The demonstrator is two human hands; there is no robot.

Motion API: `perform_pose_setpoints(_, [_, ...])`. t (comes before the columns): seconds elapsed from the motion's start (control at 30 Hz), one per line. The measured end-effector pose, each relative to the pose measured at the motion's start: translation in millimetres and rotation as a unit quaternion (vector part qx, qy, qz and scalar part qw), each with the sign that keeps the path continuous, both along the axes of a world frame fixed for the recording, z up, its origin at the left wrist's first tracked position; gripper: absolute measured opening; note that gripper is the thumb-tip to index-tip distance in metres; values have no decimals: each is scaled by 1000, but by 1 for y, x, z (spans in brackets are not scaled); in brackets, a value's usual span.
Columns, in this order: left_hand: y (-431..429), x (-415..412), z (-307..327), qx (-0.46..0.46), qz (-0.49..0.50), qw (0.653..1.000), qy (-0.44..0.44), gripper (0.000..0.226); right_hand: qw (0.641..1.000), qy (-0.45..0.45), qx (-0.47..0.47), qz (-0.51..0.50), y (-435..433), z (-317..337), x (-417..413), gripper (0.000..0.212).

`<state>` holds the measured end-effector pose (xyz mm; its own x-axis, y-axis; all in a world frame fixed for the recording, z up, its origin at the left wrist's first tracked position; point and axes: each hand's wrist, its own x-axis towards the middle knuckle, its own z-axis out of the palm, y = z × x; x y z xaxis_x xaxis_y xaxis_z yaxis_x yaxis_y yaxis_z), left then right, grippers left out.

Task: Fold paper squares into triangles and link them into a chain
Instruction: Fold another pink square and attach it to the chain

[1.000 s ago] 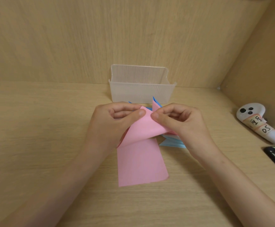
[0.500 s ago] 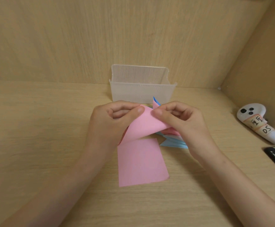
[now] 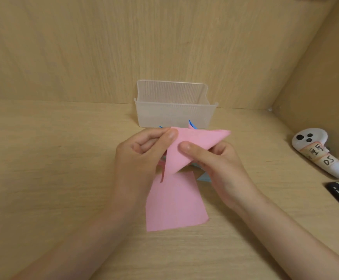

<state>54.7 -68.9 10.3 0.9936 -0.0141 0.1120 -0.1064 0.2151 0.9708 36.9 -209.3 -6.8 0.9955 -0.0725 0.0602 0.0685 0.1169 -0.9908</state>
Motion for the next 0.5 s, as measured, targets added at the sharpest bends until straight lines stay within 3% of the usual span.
perform_pose_setpoints(0.23, [2,2,-4,-43,-30,998,33,14,999,-25,45,-6,-2,8,-1,26])
perform_pose_setpoints(0.5, [2,3,-3,-63,-44,996,53,13,999,-3,-12,-52,-6,7,1,35])
